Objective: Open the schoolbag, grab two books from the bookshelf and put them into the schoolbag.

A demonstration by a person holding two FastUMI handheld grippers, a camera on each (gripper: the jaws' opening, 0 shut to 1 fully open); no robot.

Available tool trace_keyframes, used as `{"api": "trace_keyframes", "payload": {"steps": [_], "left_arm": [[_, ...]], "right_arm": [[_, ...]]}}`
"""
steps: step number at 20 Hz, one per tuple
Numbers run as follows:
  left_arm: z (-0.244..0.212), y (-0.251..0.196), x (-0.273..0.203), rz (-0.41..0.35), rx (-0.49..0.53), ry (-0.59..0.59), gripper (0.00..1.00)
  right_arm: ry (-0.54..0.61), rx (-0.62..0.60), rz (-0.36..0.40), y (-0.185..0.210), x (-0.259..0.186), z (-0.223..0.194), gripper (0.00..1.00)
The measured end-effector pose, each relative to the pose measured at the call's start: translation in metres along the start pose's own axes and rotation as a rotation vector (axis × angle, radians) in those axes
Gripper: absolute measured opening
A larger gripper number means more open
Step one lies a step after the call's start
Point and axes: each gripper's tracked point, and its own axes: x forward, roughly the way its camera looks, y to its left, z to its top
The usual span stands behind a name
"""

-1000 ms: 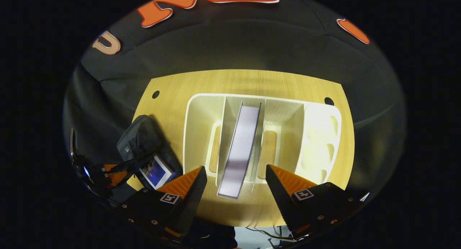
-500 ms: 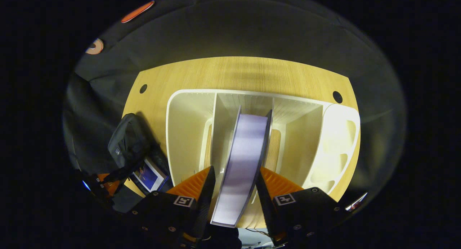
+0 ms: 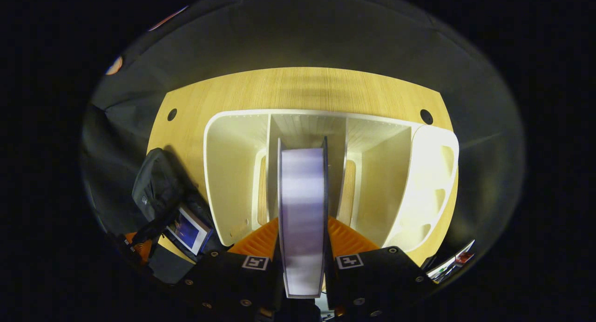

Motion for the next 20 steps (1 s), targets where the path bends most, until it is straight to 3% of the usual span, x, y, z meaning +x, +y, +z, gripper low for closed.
{"api": "trace_keyframes", "payload": {"steps": [8, 16, 20], "left_arm": [[-0.004, 0.005, -0.012, -0.041, 0.057, -0.035, 0.06], [-0.013, 0.007, -0.016, -0.103, 0.14, -0.048, 0.06], [-0.013, 0.009, -0.014, -0.135, 0.172, -0.053, 0.06]], "right_arm": [[-0.058, 0.057, -0.01, 0.006, -0.044, -0.039, 0.38], [-0.079, 0.156, 0.021, 0.019, -0.068, -0.107, 0.38], [-0.087, 0.209, -0.006, 0.017, -0.076, -0.14, 0.38]]}}
